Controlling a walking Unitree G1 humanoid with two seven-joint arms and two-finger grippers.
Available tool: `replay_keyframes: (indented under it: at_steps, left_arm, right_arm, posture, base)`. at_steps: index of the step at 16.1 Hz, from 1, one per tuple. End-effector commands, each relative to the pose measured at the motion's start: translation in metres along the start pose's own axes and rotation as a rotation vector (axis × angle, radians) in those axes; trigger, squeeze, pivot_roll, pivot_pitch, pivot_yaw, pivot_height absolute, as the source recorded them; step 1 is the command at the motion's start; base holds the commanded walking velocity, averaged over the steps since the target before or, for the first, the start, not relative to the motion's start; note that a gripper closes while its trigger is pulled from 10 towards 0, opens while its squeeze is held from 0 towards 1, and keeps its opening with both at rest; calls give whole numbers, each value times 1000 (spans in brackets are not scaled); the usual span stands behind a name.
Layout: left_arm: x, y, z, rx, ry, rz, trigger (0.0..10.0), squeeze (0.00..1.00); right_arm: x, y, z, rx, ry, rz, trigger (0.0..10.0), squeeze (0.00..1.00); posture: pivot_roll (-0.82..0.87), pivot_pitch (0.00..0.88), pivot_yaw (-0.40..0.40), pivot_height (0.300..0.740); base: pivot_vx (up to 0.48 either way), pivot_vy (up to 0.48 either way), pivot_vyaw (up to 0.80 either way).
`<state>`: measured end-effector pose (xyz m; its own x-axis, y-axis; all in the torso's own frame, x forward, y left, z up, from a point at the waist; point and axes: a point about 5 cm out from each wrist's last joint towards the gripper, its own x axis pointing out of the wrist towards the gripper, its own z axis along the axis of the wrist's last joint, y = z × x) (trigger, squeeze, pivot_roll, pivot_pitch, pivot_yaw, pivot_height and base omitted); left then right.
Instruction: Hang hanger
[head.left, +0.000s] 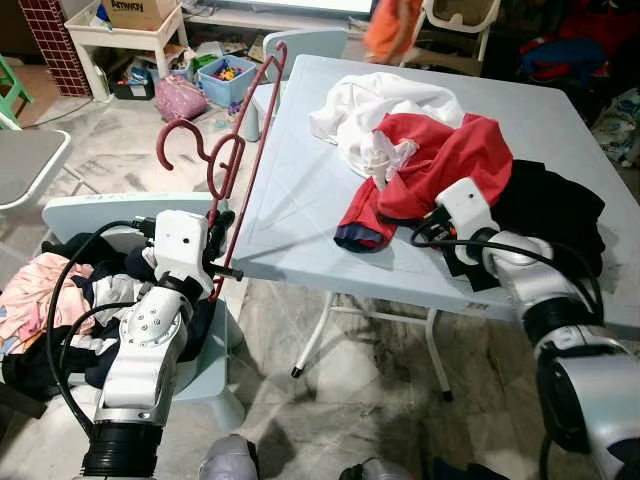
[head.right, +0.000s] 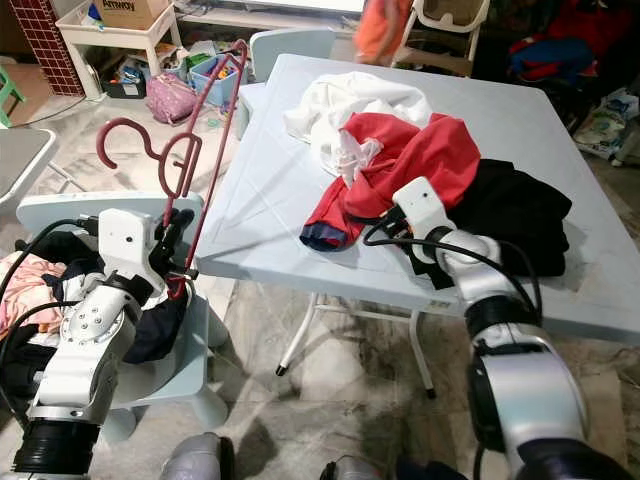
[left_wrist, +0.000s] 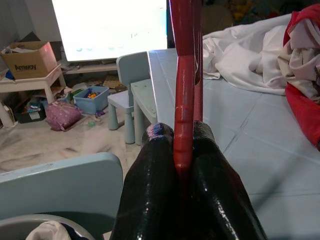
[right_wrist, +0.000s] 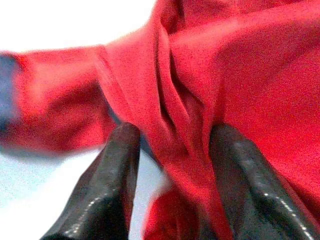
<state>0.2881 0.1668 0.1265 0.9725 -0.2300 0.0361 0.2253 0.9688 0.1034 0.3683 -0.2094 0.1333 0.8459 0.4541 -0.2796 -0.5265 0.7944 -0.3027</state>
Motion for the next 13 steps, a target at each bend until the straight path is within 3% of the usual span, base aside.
replay_keyframes:
  at_steps: [1,4,7,10,13]
  left_arm:
    - [0,-3,-2,7,17,-25,10000,0]
    - [0,-3,-2,9,20,-32,10000,0]
    - [-3,-3,-3,10,29,-38,10000,0]
    - [-3,-3,-4,10,33,-41,10000,0]
    - [-6,-7,-5,7,40,-50,10000,0]
  right_arm:
    - [-7,-9,18,-1,-108,35,10000,1000]
    - [-18,-11,27,8,-165,172,10000,1000]
    - [-25,-10,43,128,-244,307,10000,1000]
    - [-18,17,45,213,-283,442,10000,1000]
    - [6,82,24,351,-231,590,10000,1000]
  posture:
    - [51,20,-45,740]
    - [53,22,-40,740]
    - [58,29,-31,740]
    - [62,33,-29,740]
    - [74,40,-29,740]
  base:
    - [0,0,0]
    - [0,0,0]
    - [0,0,0]
    - [0,0,0]
    - [0,0,0]
